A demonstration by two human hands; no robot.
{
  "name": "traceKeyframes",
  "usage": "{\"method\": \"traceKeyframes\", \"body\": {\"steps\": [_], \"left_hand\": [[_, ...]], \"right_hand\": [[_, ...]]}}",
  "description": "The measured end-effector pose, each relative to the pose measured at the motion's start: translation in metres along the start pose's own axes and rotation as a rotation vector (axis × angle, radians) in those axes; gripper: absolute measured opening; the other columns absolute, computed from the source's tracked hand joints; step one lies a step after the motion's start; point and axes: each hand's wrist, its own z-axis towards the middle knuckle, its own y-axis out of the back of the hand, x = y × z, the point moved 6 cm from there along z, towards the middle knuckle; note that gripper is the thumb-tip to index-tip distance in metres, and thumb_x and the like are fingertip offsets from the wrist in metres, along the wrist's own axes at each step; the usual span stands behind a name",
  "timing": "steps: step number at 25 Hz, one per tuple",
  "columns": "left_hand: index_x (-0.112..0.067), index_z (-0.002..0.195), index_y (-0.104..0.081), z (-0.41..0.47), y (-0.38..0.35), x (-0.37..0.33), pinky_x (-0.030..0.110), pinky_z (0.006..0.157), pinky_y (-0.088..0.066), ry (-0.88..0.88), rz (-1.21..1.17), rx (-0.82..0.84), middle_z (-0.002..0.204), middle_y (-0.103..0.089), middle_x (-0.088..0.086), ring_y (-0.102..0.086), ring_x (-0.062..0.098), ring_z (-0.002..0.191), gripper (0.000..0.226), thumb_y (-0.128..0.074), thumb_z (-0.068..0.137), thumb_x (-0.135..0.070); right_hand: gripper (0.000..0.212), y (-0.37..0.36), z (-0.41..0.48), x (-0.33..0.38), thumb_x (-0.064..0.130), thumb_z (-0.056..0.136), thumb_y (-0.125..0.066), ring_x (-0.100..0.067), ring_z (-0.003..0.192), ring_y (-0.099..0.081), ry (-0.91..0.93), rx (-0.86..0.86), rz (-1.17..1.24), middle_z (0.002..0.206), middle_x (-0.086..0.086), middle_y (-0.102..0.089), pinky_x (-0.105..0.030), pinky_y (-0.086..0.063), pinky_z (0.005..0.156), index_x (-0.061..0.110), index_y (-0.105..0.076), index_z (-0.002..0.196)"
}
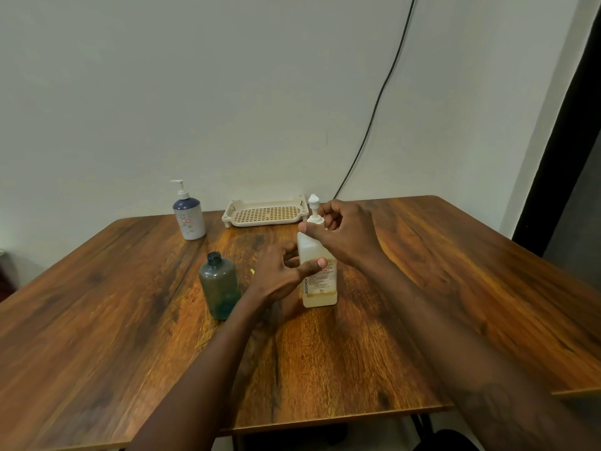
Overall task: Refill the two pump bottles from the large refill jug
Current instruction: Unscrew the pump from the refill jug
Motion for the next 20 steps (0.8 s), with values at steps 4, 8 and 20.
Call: {"method": "traceKeyframes", "body": {"steps": [4, 8, 20], "left_hand": [[-0.024, 0.120, -0.069, -0.002, 0.001, 0.004, 0.008, 0.078, -0.054, -0.002, -0.023, -0.005, 0.102, -0.071, -0.024, -0.066, -0.017, 0.094, 0.036, -0.078, 0.089, -0.040], [-0.017, 0.119, -0.069, -0.001, -0.003, 0.006, -0.001, 0.076, -0.047, -0.005, 0.012, -0.015, 0.099, -0.067, -0.027, -0.063, -0.023, 0.088, 0.033, -0.076, 0.091, -0.034], [-0.018, 0.126, -0.068, -0.001, -0.002, 0.005, 0.000, 0.073, -0.047, 0.002, 0.035, -0.018, 0.105, -0.067, -0.022, -0.061, -0.022, 0.087, 0.042, -0.076, 0.091, -0.039]], "right_hand": [[0.050, -0.006, -0.001, -0.002, 0.021, 0.100, -0.065, -0.015, 0.118, -0.064, -0.050, 0.240, 0.200, 0.136, -0.005, -0.066, -0.020, -0.054, 0.090, 0.016, -0.053, 0.148], [0.071, -0.001, -0.005, 0.004, 0.040, 0.091, -0.075, -0.010, 0.124, -0.060, -0.074, 0.242, 0.174, 0.141, -0.002, -0.062, -0.006, -0.047, 0.083, 0.019, -0.045, 0.153], [0.065, -0.014, -0.006, -0.001, 0.016, 0.093, -0.063, -0.016, 0.131, -0.057, -0.157, 0.405, 0.326, 0.148, -0.001, -0.057, -0.036, -0.053, 0.102, 0.023, -0.042, 0.154]]}}
